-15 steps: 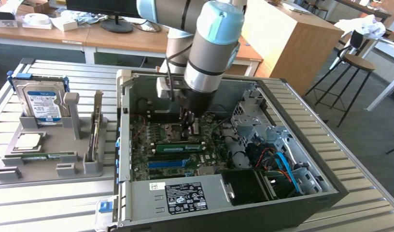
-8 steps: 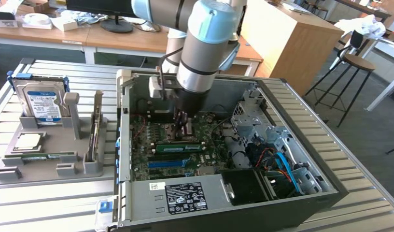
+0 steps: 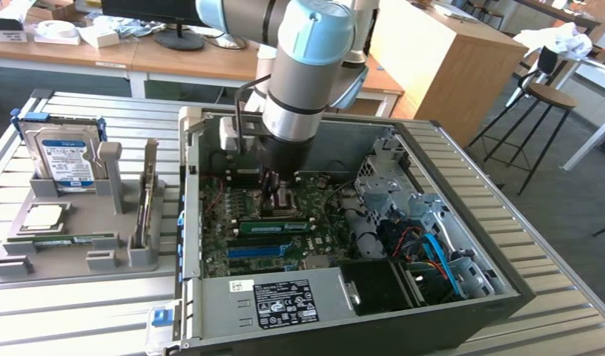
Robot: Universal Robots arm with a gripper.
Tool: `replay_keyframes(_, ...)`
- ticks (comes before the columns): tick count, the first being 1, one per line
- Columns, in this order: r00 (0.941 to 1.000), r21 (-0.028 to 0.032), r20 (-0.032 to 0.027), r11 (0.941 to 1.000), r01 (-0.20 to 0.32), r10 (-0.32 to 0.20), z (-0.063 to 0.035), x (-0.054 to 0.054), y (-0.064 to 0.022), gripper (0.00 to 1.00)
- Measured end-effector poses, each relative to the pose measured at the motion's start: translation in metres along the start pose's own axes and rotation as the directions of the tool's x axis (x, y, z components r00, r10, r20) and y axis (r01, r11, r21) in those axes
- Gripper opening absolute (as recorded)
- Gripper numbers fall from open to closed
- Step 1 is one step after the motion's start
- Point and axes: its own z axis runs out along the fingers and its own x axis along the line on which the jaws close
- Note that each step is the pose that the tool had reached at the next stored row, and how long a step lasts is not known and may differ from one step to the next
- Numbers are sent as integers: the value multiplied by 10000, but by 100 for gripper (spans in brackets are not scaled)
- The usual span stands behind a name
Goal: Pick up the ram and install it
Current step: 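Press down the ram until it locks into place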
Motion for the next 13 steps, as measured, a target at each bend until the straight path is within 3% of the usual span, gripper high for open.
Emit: replay_keyframes(13,10000,0,1,10000,1,-1,0,12,6,10)
